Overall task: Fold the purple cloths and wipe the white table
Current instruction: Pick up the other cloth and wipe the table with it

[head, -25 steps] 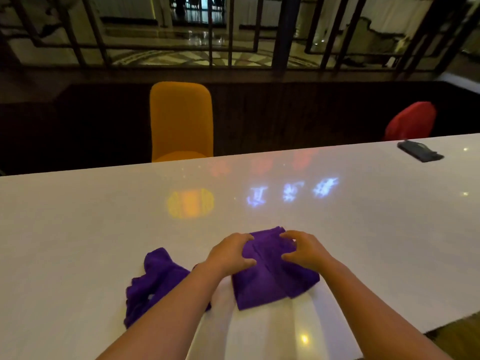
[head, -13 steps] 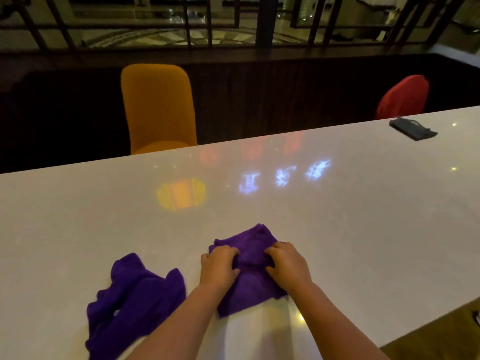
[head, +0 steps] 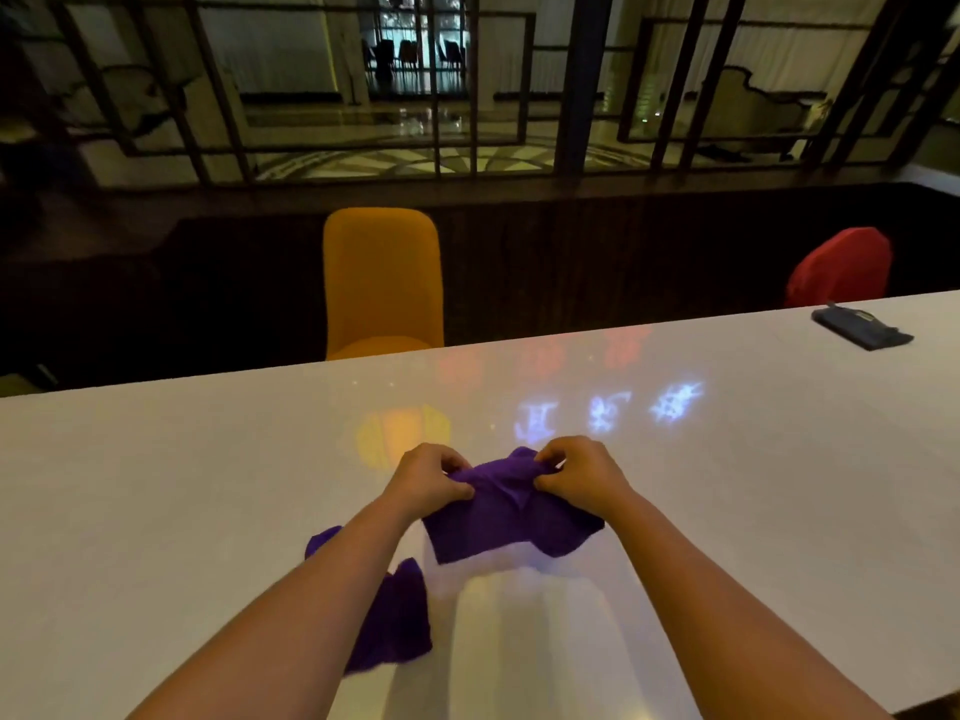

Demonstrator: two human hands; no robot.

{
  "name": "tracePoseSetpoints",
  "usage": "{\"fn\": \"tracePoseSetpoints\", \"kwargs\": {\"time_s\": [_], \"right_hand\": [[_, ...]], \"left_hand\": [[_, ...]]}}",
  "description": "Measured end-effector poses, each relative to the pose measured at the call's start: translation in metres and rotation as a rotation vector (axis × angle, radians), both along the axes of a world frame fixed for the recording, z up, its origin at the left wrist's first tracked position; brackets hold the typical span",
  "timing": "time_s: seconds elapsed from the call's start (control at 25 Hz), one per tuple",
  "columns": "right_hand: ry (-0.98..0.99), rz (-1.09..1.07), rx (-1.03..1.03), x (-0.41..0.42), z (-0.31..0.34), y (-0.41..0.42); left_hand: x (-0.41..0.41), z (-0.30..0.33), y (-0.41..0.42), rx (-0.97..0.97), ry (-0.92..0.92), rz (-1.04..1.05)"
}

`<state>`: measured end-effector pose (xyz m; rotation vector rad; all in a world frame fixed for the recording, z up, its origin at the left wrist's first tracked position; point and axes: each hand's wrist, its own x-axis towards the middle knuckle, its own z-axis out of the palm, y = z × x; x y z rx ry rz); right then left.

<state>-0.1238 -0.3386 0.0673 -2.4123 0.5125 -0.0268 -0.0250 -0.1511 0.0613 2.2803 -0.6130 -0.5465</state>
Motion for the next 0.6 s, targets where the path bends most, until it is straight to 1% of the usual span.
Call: {"fn": "tracePoseSetpoints", "kwargs": {"time_s": [0.12, 0.32, 0.44, 0.6], "right_hand": [[-0.088, 0.086, -0.016, 0.029, 0.039, 0.029], [-0.195, 0.252, -0.084, 0.08, 0.086, 0.102], [-0.23, 0.338, -0.118, 0.105, 0.105, 0.16], [-0.256, 0.403, -0.163, 0.127, 0.112, 0.234]], "left_hand": [[0.014, 0.042, 0.035, -0.036, -0.074, 0.075], [0.035, 0.095, 0.123, -0.065, -0.192, 0.17], [0.042, 0.113, 0.187, -0.084, -0.227, 0.224], [0.051, 0.12, 0.263, -0.076, -0.248, 0.269]]}}
